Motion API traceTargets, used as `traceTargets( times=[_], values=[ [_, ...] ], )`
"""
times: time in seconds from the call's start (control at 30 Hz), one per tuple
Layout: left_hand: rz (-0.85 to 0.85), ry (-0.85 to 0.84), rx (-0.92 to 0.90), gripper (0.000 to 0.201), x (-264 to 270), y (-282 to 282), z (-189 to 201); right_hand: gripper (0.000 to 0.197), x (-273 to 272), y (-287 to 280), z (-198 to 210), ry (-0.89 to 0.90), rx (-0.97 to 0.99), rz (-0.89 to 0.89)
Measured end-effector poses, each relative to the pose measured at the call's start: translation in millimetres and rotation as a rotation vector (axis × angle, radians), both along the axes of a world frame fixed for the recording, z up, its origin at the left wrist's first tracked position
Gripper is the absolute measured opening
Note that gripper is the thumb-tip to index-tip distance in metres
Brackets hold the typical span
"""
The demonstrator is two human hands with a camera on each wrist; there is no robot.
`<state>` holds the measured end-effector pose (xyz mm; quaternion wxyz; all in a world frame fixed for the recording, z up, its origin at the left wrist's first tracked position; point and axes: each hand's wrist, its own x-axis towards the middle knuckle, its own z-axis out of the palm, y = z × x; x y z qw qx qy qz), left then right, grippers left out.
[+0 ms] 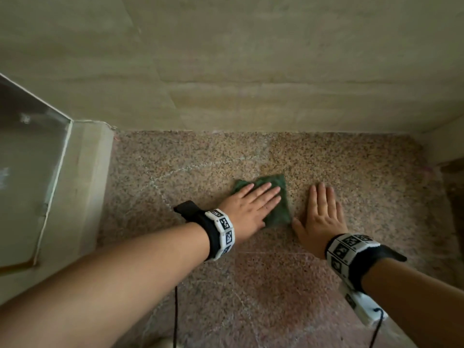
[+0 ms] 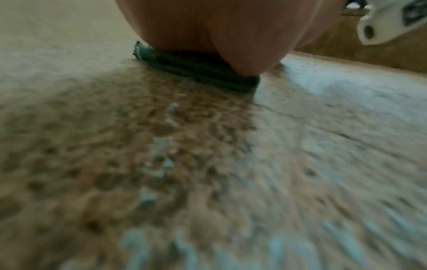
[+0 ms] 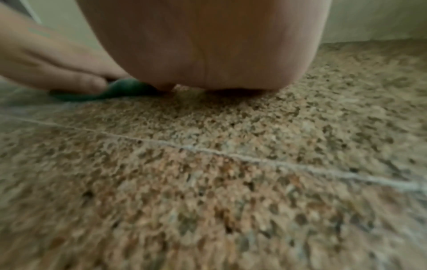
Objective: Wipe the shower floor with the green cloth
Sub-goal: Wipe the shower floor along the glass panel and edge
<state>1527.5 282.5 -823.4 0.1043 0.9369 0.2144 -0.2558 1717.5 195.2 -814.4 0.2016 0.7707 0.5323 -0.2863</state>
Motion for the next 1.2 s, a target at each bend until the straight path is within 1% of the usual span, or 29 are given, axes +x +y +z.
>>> traceTargets(
  times=[0.07, 0.2, 0.23, 0.27, 0.3, 0.33, 0.4, 0.47, 0.6, 0.77, 0.87, 1.0, 1.07, 1.2],
  values=[
    [0.152, -0.01, 0.012, 0.068, -4.7, 23.7, 4.5, 0.093, -2.8, 2.7, -2.6, -0.003, -0.029, -0.006],
    [0.532, 0.004, 0.018, 0.066, -16.6, 68.5, 7.6, 0.095, -3.6, 3.1, -2.5, 0.016, -0.038, -0.032],
    [0.593, 0.005, 0.015, 0.066, -15.9, 72.8, 5.9, 0.095, -3.8, 2.3, -2.5, 0.02, -0.033, -0.032],
    [0.615, 0.0, 0.012, 0.067, -13.2, 73.3, 5.1, 0.095, -4.2, 1.6, -2.9, 0.021, -0.025, -0.031],
    [0.589, -0.006, 0.001, 0.068, -8.6, 70.4, 4.6, 0.095, -4.7, 1.0, -3.3, 0.022, -0.019, -0.032],
    [0.526, -0.013, -0.021, 0.068, -2.7, 64.5, 5.2, 0.095, -4.7, 0.4, -4.0, 0.023, -0.015, -0.034],
    [0.358, -0.025, -0.058, 0.068, 13.5, 52.5, 5.7, 0.094, -4.4, 1.0, -5.4, 0.021, -0.008, -0.038],
    [0.231, -0.05, -0.069, 0.067, 31.1, 44.9, 3.2, 0.095, -4.8, 1.3, -5.5, 0.025, -0.007, -0.042],
    [0.063, -0.099, -0.041, 0.066, 55.8, 52.1, -5.2, 0.097, -4.6, 2.4, -3.5, 0.027, -0.023, -0.025],
    [-0.051, -0.074, -0.022, 0.064, 51.4, 75.5, -5.2, 0.095, -2.0, 4.1, -0.7, 0.04, -0.063, -0.004],
    [-0.012, -0.061, -0.014, 0.064, 34.5, 92.2, -2.6, 0.095, -0.9, 3.7, -1.0, 0.051, -0.067, -0.003],
    [0.161, 0.034, 0.017, 0.064, -18.7, 111.9, 0.5, 0.095, -0.2, 3.1, -0.4, 0.071, -0.085, 0.0],
    [0.261, 0.05, 0.036, 0.064, -51.0, 114.7, -0.4, 0.095, -0.3, 3.0, -1.6, 0.066, -0.09, 0.002],
    [0.551, 0.029, 0.024, 0.064, -119.5, 102.0, -1.9, 0.095, -1.5, 4.0, -1.7, 0.032, -0.094, -0.002]
  ],
)
